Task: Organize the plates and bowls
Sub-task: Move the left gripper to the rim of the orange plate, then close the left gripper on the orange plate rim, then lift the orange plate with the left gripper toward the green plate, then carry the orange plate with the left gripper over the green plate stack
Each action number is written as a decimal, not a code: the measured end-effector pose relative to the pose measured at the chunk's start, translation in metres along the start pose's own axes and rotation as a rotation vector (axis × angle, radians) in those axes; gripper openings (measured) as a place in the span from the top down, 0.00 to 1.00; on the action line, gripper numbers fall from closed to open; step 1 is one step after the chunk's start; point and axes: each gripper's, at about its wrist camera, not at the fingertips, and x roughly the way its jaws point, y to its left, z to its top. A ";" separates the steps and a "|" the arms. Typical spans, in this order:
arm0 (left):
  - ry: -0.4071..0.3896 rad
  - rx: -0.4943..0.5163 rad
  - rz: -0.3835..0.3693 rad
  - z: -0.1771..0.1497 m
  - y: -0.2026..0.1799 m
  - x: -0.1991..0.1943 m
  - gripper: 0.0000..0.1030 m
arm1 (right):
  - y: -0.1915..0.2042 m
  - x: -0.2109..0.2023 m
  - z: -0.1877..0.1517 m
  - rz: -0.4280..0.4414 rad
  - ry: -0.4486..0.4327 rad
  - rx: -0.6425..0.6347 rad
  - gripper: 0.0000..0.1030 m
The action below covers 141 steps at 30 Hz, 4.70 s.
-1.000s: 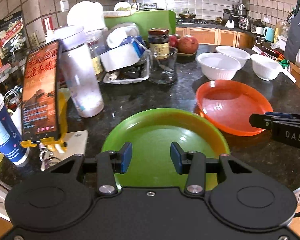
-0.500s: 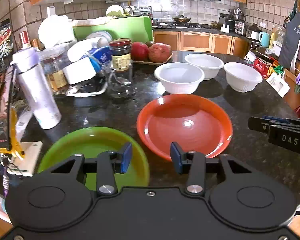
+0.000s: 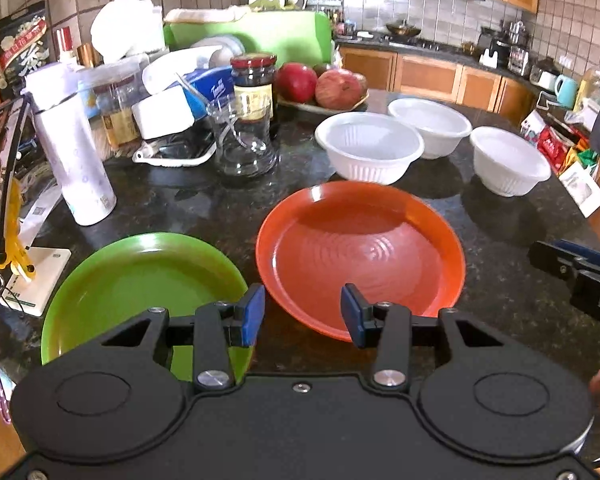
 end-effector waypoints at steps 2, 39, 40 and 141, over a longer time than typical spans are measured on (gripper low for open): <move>0.013 0.005 -0.003 0.002 0.004 0.003 0.50 | 0.001 0.002 0.001 0.007 0.012 0.017 0.63; 0.157 0.226 -0.153 0.045 0.036 0.088 0.54 | 0.037 0.079 0.006 -0.128 0.122 0.094 0.77; 0.165 0.224 -0.154 0.045 0.036 0.090 0.55 | 0.037 0.080 0.006 -0.128 0.126 0.094 0.77; 0.006 0.053 0.001 -0.019 0.172 -0.018 0.80 | 0.222 0.043 -0.023 -0.032 0.087 -0.034 0.89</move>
